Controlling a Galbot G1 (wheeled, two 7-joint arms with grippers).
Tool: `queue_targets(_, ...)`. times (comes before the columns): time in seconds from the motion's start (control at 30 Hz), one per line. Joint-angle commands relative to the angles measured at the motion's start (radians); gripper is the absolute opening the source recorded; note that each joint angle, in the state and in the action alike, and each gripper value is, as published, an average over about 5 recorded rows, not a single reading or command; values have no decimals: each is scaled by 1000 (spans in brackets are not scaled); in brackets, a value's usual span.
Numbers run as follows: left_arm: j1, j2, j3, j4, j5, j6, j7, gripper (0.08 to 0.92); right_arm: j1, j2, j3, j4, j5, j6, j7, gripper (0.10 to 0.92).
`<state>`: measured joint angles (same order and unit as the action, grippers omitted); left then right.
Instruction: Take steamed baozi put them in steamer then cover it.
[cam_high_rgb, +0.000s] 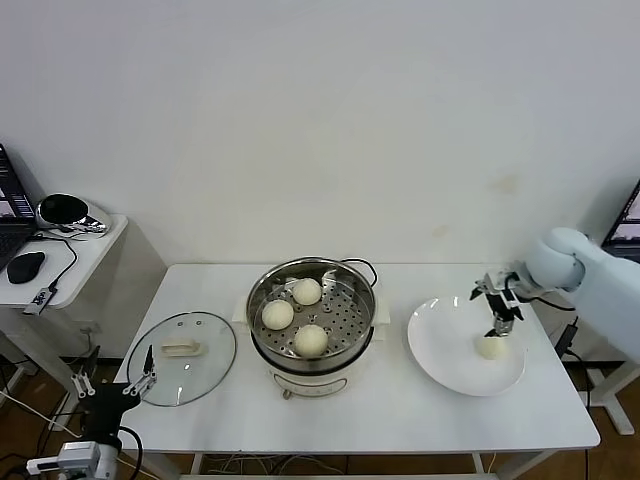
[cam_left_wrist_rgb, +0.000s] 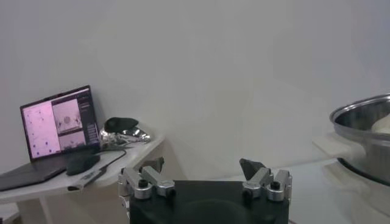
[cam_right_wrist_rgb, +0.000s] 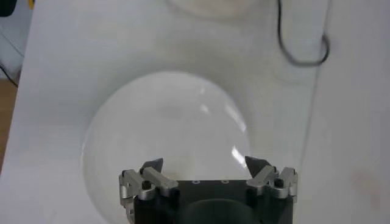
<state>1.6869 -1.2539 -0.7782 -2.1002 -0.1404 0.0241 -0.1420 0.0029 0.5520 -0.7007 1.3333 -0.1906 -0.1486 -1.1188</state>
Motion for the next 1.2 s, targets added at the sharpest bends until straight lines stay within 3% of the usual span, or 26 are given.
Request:
queue_targets(0.03, 5, -1, -8, -8, -2, 1, -1, 823, -246, 64, 224, -177, -144, 48, 4, 823)
queue_targets(0.33, 10, -6, -14, -7, -4, -1, -1, 823, -232, 160, 228, -295, -196, 55, 12, 823)
queue_targets(0.9, 10, -6, -16, 5, -4, -2, 0, 823, -227, 227, 244, -373, -248, 46, 20, 817)
queue_targets(1.2, 9, -8, -15, 6, -4, -4, 0, 823, -219, 218, 244, -363, -251, 49, 11, 693)
